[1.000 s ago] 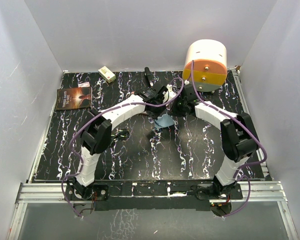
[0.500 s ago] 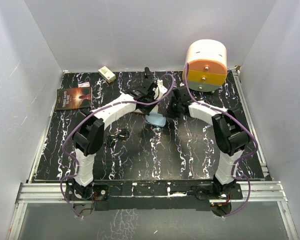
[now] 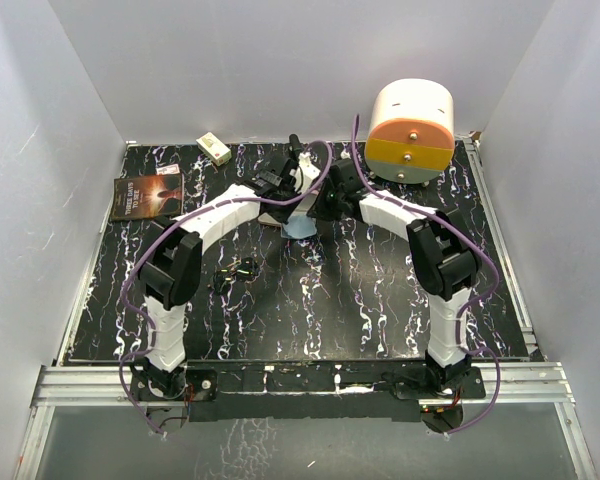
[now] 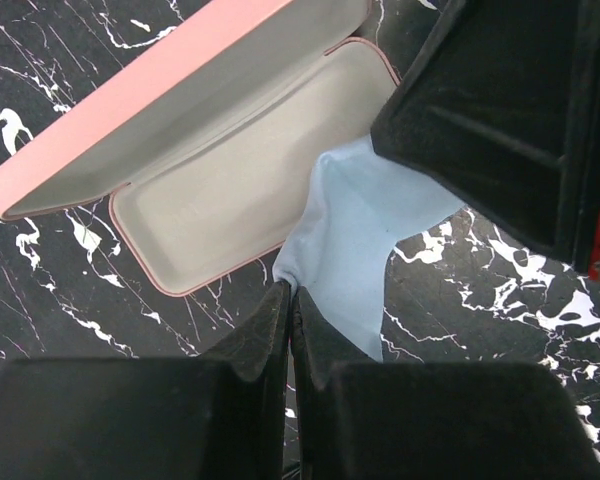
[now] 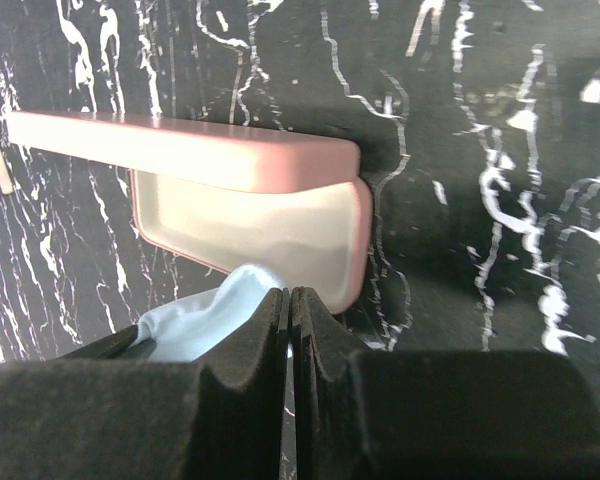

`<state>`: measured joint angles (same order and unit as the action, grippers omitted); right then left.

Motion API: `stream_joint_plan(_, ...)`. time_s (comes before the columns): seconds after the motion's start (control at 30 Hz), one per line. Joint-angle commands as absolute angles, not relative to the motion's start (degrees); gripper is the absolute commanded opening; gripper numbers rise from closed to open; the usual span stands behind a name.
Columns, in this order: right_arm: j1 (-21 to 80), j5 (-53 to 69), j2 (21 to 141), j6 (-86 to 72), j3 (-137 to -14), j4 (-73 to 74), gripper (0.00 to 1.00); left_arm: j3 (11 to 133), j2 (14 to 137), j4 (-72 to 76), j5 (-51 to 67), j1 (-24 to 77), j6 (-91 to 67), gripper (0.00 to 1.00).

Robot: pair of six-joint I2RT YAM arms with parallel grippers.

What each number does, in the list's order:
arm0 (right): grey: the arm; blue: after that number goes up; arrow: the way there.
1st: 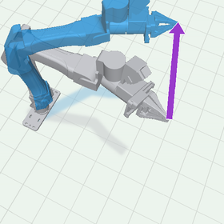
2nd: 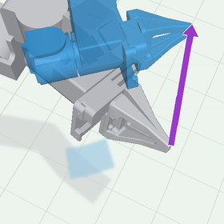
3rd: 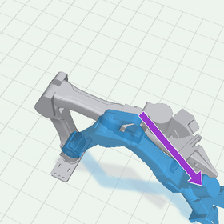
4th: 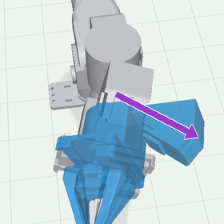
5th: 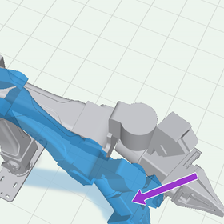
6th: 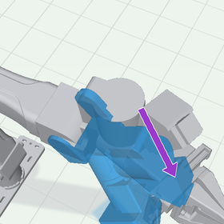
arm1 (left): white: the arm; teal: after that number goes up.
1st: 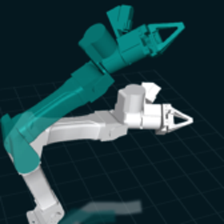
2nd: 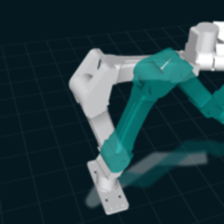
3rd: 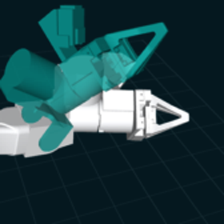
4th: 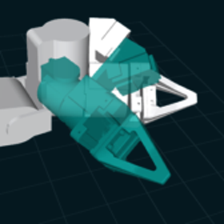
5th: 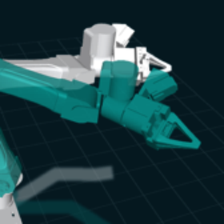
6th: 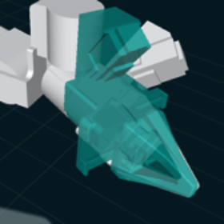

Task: Organize the sunglasses
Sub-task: Place the glasses cleaning cloth in the sunglasses case.

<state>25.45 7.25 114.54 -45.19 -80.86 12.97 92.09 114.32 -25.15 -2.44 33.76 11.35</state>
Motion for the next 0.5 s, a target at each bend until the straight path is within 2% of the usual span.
stream_joint_plan(0.0,25.74,5.72,115.25,-45.53,-84.25,9.93,0.08,90.53,108.47,-21.62,-2.29,32.13,12.29,0.00)
stream_joint_plan(0.47,25.74,3.31,119.70,-44.91,-85.90,6.65,0.08,87.71,110.31,-15.44,-2.29,28.36,13.92,0.00)
